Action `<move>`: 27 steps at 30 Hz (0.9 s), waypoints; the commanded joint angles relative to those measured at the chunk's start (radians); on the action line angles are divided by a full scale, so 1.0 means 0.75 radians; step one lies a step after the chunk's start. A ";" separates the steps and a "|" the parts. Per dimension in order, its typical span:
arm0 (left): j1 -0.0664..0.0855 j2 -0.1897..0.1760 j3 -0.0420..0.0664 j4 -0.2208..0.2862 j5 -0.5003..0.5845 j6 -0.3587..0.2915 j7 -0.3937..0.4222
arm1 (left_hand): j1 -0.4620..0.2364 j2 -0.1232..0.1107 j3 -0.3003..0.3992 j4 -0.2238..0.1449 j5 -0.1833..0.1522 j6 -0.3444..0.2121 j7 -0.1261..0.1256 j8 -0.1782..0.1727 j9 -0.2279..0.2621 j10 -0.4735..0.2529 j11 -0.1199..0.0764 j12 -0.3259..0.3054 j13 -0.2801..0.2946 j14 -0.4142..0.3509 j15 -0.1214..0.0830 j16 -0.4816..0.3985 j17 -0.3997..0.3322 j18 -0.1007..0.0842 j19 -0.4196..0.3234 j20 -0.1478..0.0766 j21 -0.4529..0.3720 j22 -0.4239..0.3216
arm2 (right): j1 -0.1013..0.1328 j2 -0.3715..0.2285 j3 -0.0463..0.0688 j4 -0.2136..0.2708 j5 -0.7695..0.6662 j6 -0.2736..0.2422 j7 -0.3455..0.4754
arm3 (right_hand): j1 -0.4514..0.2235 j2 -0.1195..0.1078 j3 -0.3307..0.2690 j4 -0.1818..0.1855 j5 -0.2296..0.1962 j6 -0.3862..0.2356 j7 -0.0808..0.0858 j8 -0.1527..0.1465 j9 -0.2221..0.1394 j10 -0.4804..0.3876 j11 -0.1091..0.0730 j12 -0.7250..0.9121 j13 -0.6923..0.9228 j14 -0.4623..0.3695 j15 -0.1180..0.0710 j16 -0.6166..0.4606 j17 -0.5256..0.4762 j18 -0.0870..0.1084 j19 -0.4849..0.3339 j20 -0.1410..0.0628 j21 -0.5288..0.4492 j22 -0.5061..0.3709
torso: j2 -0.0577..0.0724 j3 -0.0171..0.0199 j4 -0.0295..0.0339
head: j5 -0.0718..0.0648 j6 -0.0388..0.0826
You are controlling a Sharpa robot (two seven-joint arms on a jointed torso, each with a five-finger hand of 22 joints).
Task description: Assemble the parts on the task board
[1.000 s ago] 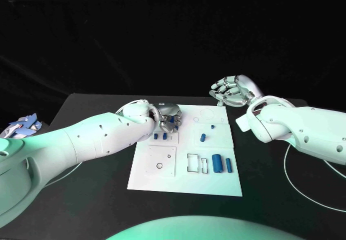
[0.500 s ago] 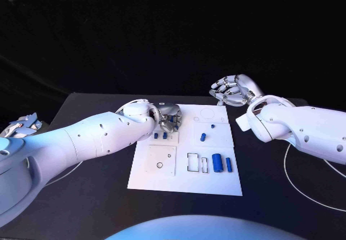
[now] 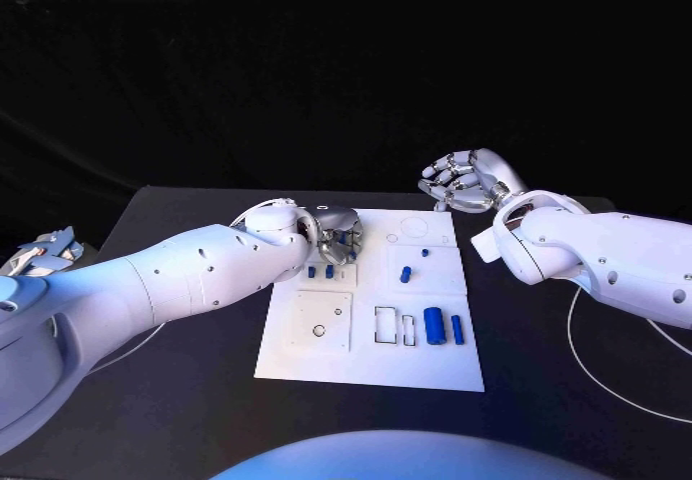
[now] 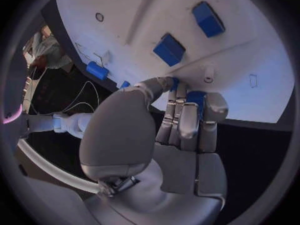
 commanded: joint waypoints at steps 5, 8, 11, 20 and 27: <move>-0.006 -0.051 0.010 0.055 0.079 -0.058 0.024 | -0.015 0.010 0.005 -0.011 -0.006 0.011 0.011 -0.026 -0.003 0.015 0.005 -0.038 -0.008 0.010 0.006 0.002 -0.015 -0.012 -0.003 0.002 -0.001 -0.012 | -0.001 0.001 0.000 -0.001 -0.003 0.011 0.013 | -0.005 0.011 -0.006 -0.005 0.009 -0.010 0.009 0.009 -0.001 -0.004 0.004 0.009 -0.001 0.008 0.001 -0.003 0.001 0.014 0.007 0.000 -0.005 -0.001 | -0.001 -0.0018 0.0024 | -0.004 0.010; -0.005 -0.086 0.027 0.095 0.118 -0.077 0.027 | -0.020 0.010 0.005 -0.010 -0.007 0.013 0.013 -0.030 -0.003 0.019 0.006 -0.046 -0.010 0.010 0.007 0.001 -0.017 -0.012 -0.001 0.003 0.000 -0.010 | -0.001 0.000 0.000 -0.001 -0.003 0.011 0.013 | -0.005 0.011 -0.006 -0.005 0.009 -0.010 0.009 0.009 -0.001 -0.004 0.004 0.009 -0.001 0.008 0.001 -0.003 0.001 0.014 0.007 0.000 -0.005 -0.001 | -0.001 -0.0025 0.0046 | -0.003 0.013; -0.006 -0.119 0.047 0.131 0.151 -0.084 0.035 | -0.020 0.010 0.005 -0.011 -0.007 0.014 0.013 -0.032 -0.003 0.020 0.007 -0.049 -0.010 0.010 0.008 0.001 -0.018 -0.012 -0.002 0.003 -0.001 -0.011 | -0.001 -0.001 0.000 -0.001 -0.003 0.011 0.013 | -0.005 0.011 -0.006 -0.005 0.009 -0.010 0.009 0.009 -0.001 -0.004 0.004 0.009 -0.001 0.008 0.001 -0.003 0.001 0.014 0.007 0.000 -0.005 -0.001 | 0.000 -0.0018 0.0027 | -0.002 0.014; -0.005 -0.212 0.081 0.182 0.207 -0.060 0.030 | -0.023 0.009 0.004 -0.013 -0.007 0.018 0.015 -0.036 -0.003 0.027 0.008 -0.058 -0.012 0.008 0.009 -0.001 -0.027 -0.013 0.002 0.003 0.002 -0.006 | -0.002 -0.008 0.000 0.000 -0.003 0.012 0.013 | -0.005 0.012 -0.006 -0.004 0.009 -0.010 0.009 0.011 -0.002 -0.004 0.003 0.010 -0.004 0.009 0.001 -0.006 0.004 0.014 0.009 -0.001 -0.006 -0.004 | -0.004 -0.0057 0.0154 | -0.007 0.010; -0.004 -0.240 0.084 0.177 0.197 0.031 -0.018 | -0.031 0.006 -0.001 -0.012 -0.008 0.023 0.016 -0.040 -0.002 0.033 0.008 -0.067 -0.014 0.002 0.010 -0.006 -0.045 -0.012 -0.004 0.004 -0.002 -0.013 | -0.003 -0.009 0.000 -0.001 -0.003 0.013 0.012 | -0.005 0.012 -0.006 -0.004 0.009 -0.010 0.009 0.011 -0.002 -0.004 0.003 0.010 -0.004 0.009 0.001 -0.006 0.004 0.014 0.009 -0.001 -0.006 -0.004 | -0.004 -0.0083 0.0180 | -0.008 0.010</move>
